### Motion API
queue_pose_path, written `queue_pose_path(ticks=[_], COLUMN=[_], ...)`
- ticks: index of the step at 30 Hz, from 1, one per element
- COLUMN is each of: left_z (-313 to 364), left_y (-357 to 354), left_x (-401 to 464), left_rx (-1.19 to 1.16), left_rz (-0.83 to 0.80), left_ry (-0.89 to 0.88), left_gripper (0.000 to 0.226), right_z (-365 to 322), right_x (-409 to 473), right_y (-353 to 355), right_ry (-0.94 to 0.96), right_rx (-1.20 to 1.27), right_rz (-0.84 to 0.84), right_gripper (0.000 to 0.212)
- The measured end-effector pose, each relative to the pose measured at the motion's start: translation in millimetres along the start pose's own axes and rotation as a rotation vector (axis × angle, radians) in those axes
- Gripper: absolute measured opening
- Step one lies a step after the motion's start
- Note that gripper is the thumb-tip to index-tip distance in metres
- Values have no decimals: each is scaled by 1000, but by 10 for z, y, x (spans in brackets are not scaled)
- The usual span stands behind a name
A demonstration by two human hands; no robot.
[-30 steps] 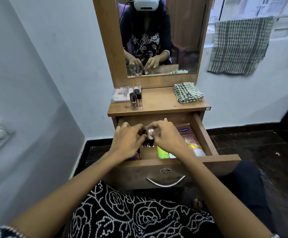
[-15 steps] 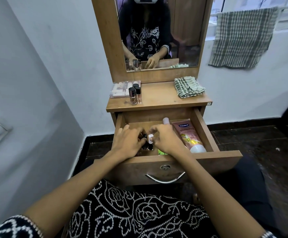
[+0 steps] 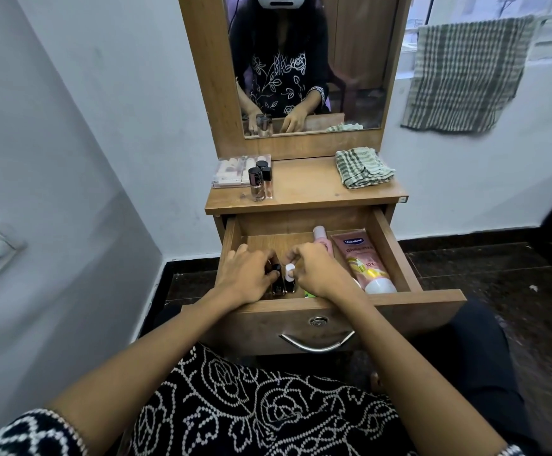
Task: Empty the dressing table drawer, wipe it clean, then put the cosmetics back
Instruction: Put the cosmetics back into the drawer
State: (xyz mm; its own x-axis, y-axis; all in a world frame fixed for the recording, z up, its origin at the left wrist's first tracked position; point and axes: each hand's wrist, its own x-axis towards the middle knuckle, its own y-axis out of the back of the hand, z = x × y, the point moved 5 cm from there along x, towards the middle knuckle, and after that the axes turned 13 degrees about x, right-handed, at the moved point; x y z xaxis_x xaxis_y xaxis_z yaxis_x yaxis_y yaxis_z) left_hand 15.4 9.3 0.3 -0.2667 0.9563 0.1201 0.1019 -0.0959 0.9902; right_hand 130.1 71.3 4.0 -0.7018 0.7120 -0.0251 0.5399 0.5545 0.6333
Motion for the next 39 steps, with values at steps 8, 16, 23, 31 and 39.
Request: queue_pose_path(ticks=[8, 16, 23, 31, 39], left_z=[-9, -3, 0, 36, -177], left_y=[-38, -30, -2, 67, 620], left_x=[11, 5, -6, -59, 119], left_rx=[26, 18, -5, -79, -244], left_rz=[-23, -33, -71, -23, 371], left_ry=[6, 12, 22, 39, 156], left_gripper=[24, 22, 22, 36, 24], right_z=[5, -22, -9, -17, -452], right_x=[17, -10, 5, -44, 194], right_y=[-7, 1, -10, 85, 635], right_ry=[-4, -8, 12, 131, 326], right_rx=[58, 115, 112, 83, 265], right_rz=[-16, -45, -35, 209, 522], right_gripper=[22, 31, 30, 20, 19])
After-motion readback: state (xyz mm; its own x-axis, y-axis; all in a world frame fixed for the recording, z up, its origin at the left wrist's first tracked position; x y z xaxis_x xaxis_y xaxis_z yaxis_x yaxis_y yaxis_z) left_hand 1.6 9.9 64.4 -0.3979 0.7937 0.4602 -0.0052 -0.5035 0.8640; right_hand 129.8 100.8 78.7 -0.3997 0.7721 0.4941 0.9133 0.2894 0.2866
